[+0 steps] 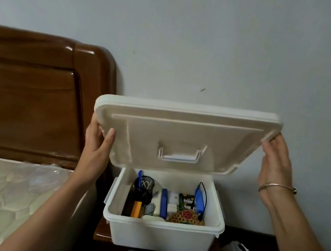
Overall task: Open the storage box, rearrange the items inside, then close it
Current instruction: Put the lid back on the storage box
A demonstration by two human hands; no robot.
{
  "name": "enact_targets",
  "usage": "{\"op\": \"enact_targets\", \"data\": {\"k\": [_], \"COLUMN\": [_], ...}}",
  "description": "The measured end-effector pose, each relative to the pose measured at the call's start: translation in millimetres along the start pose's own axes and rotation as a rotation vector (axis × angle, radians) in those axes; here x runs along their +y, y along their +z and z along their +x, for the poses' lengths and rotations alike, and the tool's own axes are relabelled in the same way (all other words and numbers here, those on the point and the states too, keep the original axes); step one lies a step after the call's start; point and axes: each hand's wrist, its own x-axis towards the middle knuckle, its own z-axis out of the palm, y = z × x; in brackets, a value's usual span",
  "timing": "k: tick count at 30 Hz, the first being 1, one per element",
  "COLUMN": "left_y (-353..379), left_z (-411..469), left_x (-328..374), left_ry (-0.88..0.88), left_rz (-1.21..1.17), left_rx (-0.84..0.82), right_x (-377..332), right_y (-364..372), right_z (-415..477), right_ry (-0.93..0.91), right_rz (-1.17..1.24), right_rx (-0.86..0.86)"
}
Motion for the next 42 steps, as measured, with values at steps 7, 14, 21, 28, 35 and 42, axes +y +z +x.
{"op": "enact_targets", "data": {"k": [7, 14, 21, 28, 35, 42], "left_y": [-12.9, -3.7, 1.0, 16.1, 32.5, 41.5], "left_z": [-7.2, -16.0, -34.3, -31.7, 4.9, 26.0], "left_x": [-6.9, -49.8, -123.1, -167.9, -203.4, -235.7], "left_ry": [-0.197, -0.527, -0.731, -0.804, -0.755, -0.79], "left_rz": [0.123, 0.221, 0.222, 0.186, 0.382, 0.473], "left_rx": [0.008, 0.257, 0.185, 0.127, 0.102, 0.071], "right_x": [4.8, 55.7, 125.6, 168.3, 190.2, 213.1], "right_y": [-18.9, -38.4, -69.3, -68.5, -43.4, -20.8], "right_z": [-3.7, -12.3, -36.1, -40.9, 0.1, 34.2], "right_ry": [0.16, 0.513, 0.804, 0.82, 0.792, 0.814], "right_rz": [-0.223, -0.307, -0.341, -0.555, -0.813, -0.992], "right_rx": [-0.19, -0.249, -0.295, -0.303, -0.337, -0.409]}}
